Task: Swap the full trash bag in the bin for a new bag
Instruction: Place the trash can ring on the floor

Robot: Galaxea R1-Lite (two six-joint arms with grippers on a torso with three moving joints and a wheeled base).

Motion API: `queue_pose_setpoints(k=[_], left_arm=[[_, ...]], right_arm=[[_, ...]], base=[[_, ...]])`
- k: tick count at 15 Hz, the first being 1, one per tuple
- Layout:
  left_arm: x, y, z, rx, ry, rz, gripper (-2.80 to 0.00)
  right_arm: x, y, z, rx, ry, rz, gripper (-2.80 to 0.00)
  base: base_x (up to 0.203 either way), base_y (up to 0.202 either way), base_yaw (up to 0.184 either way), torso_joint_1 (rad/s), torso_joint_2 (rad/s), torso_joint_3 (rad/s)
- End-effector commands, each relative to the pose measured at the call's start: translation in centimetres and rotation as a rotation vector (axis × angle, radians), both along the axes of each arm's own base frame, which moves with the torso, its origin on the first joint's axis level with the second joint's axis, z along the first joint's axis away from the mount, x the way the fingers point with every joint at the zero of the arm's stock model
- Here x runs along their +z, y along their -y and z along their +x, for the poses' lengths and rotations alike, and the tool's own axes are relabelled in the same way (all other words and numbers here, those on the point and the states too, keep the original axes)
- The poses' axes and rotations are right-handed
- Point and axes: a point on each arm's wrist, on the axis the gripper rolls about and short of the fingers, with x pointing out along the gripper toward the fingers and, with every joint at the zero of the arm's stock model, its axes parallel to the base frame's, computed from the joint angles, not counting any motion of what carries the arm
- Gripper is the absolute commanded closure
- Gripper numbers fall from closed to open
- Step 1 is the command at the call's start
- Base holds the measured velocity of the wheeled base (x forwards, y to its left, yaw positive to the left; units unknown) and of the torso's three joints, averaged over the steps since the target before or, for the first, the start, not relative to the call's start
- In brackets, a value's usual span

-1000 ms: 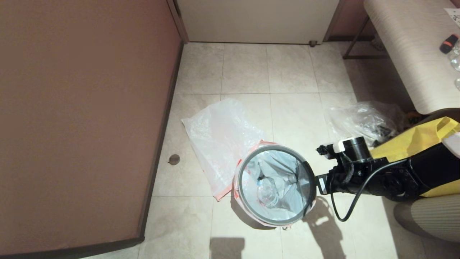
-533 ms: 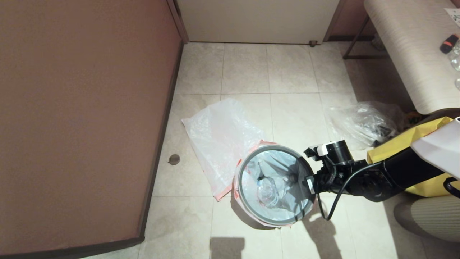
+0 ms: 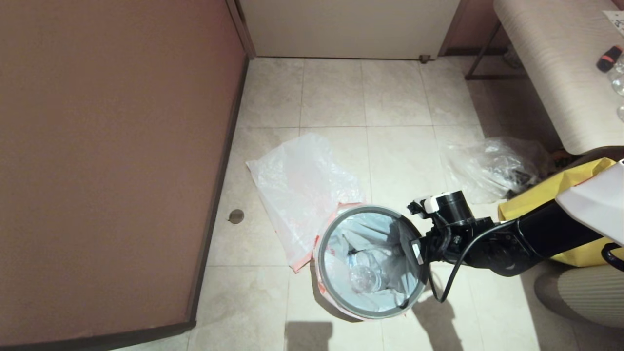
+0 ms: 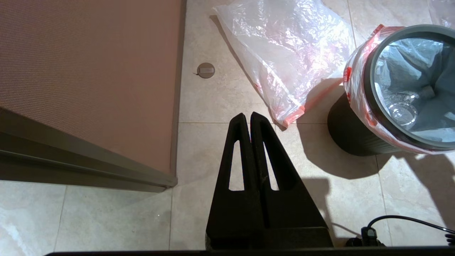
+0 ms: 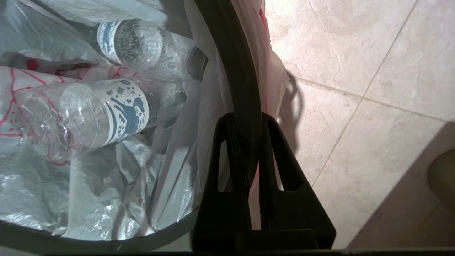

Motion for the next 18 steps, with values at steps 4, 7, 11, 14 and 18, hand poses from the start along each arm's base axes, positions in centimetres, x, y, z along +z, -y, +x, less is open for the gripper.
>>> queue_pose_setpoints(k=[4,7,11,14,18], left_arm=[[0.0,0.0,0.0,0.001,0.001,0.000,0.00],[0.0,0.0,0.0,0.000,0.001,0.000,0.00],[0.0,0.0,0.0,0.001,0.001,-0.001,0.00],[0.0,0.0,0.0,0.001,0.001,0.000,0.00],[0.0,0.0,0.0,0.001,0.001,-0.001,0.00]], right_arm=[[3.5,-0.6,-1.3,0.004,0.077,0.015,0.00],[5.4,-0.6,-2.5,-0.009,0.116,0.078,0.00],[7.6,-0.7,-5.8,-0.008,0.081,0.125,0.00],[6.6,-0.4,-5.7,-0.016,0.050,0.100,0.00],[5.1,0.1,-5.5,-0.034,0.013,0.073,0.00]], base=[[0.000,0.000,0.000,0.000,0.00,0.000],[0.000,0.000,0.000,0.000,0.00,0.000],[0.000,0.000,0.000,0.000,0.00,0.000],[0.000,0.000,0.000,0.000,0.00,0.000],[0.000,0.000,0.000,0.000,0.00,0.000]])
